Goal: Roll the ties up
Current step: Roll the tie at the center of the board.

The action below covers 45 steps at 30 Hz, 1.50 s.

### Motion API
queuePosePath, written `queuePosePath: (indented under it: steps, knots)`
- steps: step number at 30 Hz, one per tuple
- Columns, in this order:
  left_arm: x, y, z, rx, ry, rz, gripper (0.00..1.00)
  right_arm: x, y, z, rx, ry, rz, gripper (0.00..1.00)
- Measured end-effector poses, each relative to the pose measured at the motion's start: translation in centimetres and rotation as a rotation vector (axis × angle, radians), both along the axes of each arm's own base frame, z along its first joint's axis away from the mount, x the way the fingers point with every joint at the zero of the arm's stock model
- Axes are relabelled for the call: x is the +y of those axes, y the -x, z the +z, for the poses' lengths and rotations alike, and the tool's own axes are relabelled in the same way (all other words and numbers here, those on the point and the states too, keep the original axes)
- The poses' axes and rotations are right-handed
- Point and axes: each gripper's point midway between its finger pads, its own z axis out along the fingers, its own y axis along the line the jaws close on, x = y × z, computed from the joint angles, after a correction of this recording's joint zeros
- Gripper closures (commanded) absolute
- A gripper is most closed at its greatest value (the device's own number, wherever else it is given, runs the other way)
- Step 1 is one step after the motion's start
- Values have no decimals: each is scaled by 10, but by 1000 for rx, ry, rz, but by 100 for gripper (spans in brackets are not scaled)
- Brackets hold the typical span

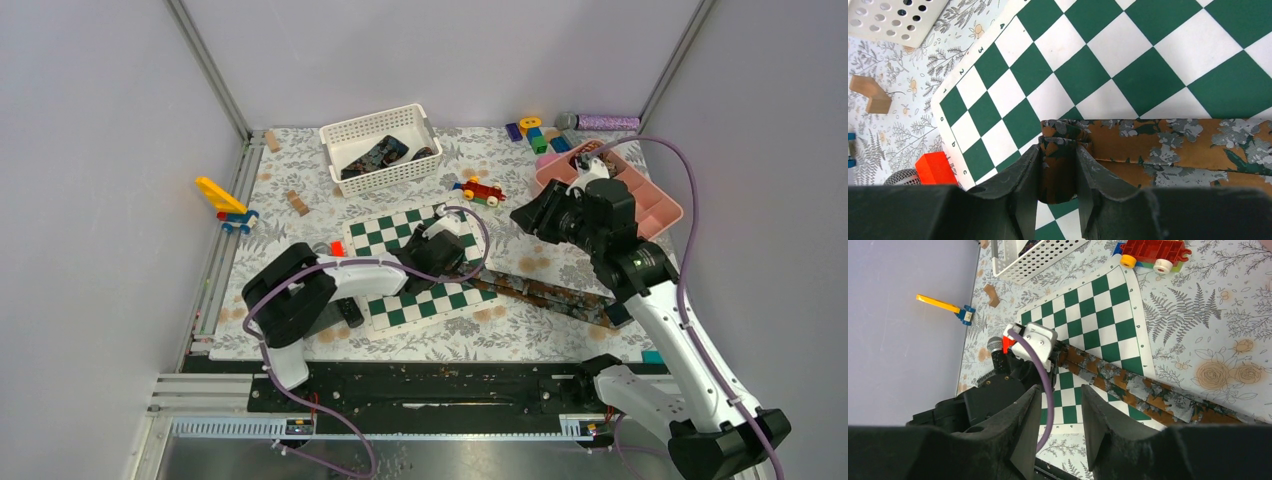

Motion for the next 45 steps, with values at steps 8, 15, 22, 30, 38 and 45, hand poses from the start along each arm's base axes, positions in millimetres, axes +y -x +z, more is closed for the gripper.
queuePosePath:
  steps: [8,15,22,30,38,45]
  knots:
    - [-8,2,-3,-22,-85,-16,70,-5,5,16,-37,-2,-13,57]
    - [-17,7,-7,-38,-144,-39,70,-9,6,18,-48,8,-28,56]
    - [-24,11,-10,-35,-182,-58,58,-11,9,16,-40,15,-27,56]
    - [-34,17,-13,-24,-196,-88,52,-11,10,16,-39,19,-26,55]
    - [-44,21,-13,-8,-191,-110,48,-11,10,15,-39,19,-26,55]
    - [-47,23,-15,12,-185,-122,47,-11,10,15,-39,19,-26,55]
